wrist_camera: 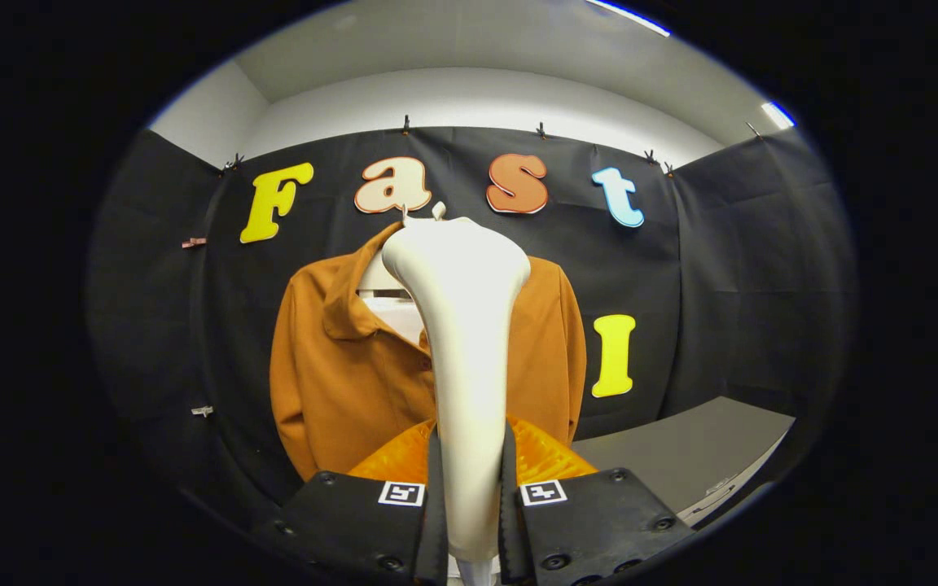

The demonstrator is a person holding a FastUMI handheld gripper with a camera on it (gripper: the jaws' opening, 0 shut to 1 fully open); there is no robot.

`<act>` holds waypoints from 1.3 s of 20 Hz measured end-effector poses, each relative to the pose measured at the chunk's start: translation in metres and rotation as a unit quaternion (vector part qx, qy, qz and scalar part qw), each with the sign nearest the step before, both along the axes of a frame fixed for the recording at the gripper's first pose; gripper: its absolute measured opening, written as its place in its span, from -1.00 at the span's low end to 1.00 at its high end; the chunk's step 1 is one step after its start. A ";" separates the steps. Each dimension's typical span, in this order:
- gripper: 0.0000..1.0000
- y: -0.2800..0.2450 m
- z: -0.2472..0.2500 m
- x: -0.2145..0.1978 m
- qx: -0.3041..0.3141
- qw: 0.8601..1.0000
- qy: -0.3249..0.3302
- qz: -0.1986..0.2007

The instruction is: Iron the clothes twice with a garment steamer, once on the left side and once on the right side.

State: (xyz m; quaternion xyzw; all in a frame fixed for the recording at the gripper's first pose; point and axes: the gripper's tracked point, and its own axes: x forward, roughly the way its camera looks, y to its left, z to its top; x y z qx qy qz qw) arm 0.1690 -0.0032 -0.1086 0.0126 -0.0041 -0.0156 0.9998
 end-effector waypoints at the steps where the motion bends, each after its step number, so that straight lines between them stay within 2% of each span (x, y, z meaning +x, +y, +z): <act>1: -0.44 -0.006 -0.011 0.004 -0.001 1.000 0.004 -0.005; 7: -0.44 -0.042 -0.070 0.036 -0.007 0.999 0.037 -0.030; 14: -0.44 -0.058 -0.117 0.070 -0.016 0.998 0.059 -0.028; 18: -0.43 -0.055 -0.143 0.068 -0.026 0.998 0.061 -0.023; 26: -0.43 -0.060 -0.210 0.050 -0.032 0.994 0.105 -0.018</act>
